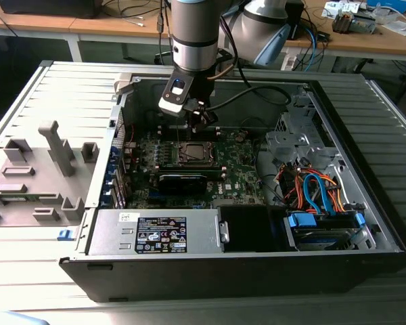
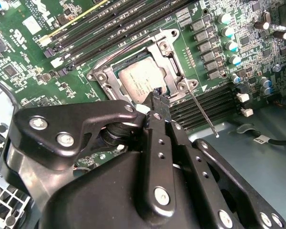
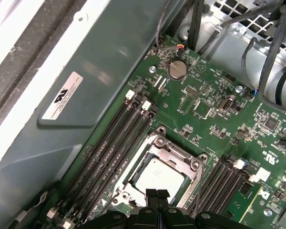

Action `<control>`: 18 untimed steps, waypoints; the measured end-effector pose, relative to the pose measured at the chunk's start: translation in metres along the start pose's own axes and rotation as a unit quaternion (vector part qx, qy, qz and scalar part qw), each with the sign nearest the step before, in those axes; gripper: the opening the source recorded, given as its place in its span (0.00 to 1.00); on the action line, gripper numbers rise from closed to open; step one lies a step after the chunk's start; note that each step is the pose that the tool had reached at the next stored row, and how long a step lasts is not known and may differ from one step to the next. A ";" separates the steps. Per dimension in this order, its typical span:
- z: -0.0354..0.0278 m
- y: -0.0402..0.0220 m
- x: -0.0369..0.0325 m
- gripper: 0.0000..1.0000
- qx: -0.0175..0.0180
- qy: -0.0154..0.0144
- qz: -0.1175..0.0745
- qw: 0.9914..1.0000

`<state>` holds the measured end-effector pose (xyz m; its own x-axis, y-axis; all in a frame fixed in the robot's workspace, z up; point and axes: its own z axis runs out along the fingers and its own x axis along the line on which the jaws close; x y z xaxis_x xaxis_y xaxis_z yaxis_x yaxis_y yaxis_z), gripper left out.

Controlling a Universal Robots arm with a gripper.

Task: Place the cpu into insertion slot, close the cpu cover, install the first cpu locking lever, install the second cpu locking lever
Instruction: 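Install the first cpu locking lever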

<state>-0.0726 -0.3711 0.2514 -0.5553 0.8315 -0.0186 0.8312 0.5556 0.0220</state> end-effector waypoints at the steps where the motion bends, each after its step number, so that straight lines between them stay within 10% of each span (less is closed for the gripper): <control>1: 0.0000 0.0000 0.0000 0.11 0.000 0.000 -0.001 1.000; 18: 0.0000 0.0000 0.0000 0.11 0.000 0.000 -0.016 1.000</control>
<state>-0.0726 -0.3711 0.2513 -0.5817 0.8132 -0.0186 0.8129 0.5820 0.0220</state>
